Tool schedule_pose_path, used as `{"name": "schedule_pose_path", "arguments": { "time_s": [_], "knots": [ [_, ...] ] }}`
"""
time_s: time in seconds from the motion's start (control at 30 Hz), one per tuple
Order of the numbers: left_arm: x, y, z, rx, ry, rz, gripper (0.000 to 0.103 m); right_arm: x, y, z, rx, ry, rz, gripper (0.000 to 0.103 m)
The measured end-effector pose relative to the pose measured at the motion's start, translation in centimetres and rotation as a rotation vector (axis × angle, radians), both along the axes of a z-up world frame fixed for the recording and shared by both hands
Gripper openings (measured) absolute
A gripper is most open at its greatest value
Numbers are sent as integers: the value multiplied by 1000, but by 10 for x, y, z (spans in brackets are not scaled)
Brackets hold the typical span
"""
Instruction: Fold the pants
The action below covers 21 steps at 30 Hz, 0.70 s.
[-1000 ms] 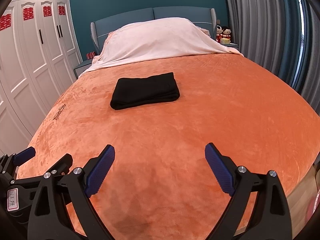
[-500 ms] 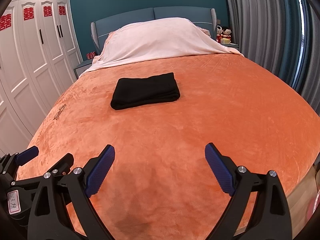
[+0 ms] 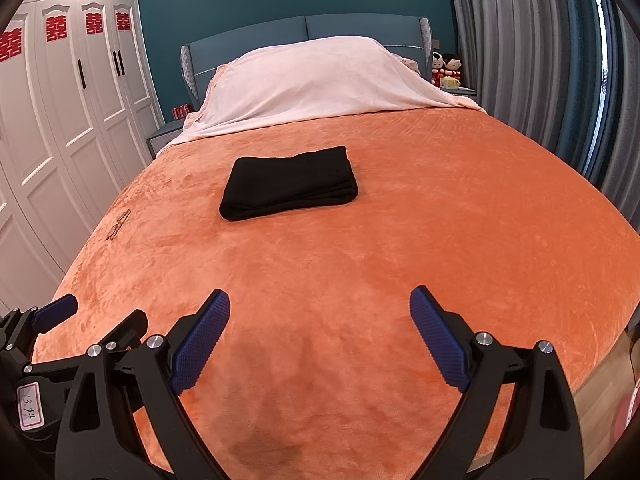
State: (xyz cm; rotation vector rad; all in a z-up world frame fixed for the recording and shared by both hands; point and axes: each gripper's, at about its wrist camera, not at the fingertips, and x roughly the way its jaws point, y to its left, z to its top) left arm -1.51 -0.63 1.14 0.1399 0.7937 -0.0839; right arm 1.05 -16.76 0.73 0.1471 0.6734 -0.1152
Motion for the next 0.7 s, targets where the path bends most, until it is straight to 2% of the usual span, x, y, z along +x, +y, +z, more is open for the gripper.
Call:
{"name": "schedule_pose_path", "arguments": {
  "time_s": [0.17, 0.4, 0.53, 0.7],
  "knots": [
    [0, 3, -2, -15, 1, -3, 88, -1, 1, 1, 2, 1, 1, 89],
    [-8, 8, -2, -1, -63, 20, 87, -2, 2, 1, 1, 3, -1, 89],
    [-2, 13, -5, -43, -4, 23, 87, -2, 2, 1, 0, 5, 0, 89],
    [-3, 13, -6, -7, -4, 15, 87, -5, 3, 0, 3, 11, -6, 89]
  ]
}}
